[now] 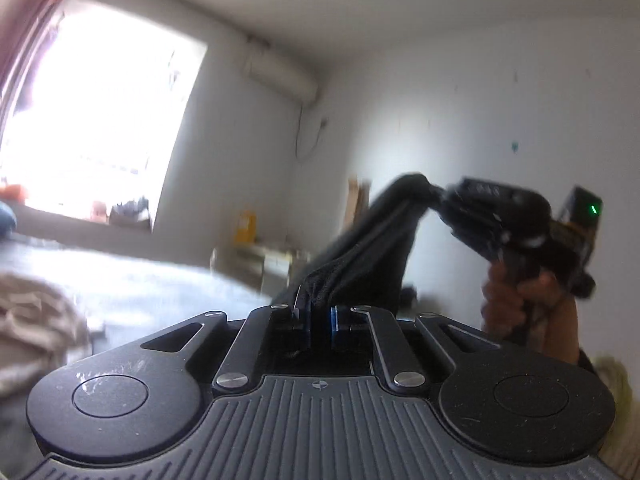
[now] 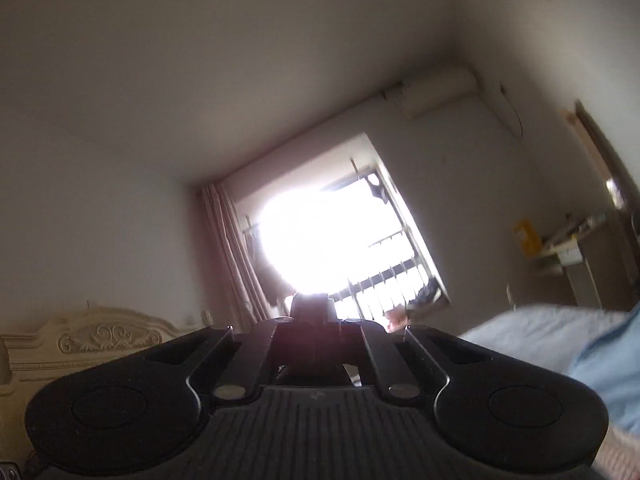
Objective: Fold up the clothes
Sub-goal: 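Raise the black T-shirt high with both grippers to let it hang open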
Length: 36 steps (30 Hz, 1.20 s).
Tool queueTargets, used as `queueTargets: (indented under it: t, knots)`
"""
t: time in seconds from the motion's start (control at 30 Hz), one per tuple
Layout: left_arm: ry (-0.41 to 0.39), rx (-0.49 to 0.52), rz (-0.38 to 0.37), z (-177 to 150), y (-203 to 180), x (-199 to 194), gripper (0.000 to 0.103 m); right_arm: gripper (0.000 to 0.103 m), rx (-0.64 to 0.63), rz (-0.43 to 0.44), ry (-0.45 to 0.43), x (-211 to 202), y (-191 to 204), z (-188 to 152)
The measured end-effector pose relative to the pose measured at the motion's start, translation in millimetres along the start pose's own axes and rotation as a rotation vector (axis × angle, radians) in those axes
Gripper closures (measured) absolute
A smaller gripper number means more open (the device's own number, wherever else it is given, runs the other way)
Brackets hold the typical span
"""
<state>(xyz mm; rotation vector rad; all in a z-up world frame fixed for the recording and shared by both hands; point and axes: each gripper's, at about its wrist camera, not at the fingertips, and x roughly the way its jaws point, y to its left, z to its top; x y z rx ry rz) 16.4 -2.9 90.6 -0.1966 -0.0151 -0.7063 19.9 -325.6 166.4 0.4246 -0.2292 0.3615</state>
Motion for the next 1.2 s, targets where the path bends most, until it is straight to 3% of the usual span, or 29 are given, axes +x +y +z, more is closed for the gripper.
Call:
queueTargets:
  t: [0.1,0.37,0.53,0.67,0.87,1.2]
  knots:
    - [-0.096,0.008,-0.01,41.2,-6.4,0.3,0.096,0.1,-0.08,0.009,-0.091,-0.4,25.4,35.4]
    - [-0.211,0.074,0.001,138.3,-26.4,1.6,0.096,0.1,-0.172,-0.001,-0.248,-0.7,77.7,111.8]
    - [-0.259,0.169,0.005,164.3,-45.8,2.8,0.096,0.1,-0.224,0.002,-0.348,-13.5,106.2,137.1]
    - [-0.253,0.177,0.013,167.0,-45.5,16.7,0.096,0.1,-0.24,0.002,-0.366,-12.4,112.9,144.2]
    - [-0.211,0.16,0.053,143.1,-32.0,36.1,0.096,0.1,-0.247,-0.03,-0.307,14.1,93.9,124.7]
    - [-0.092,0.15,0.188,118.9,40.4,124.1,0.096,0.1,-0.242,-0.132,-0.157,117.1,31.7,63.5]
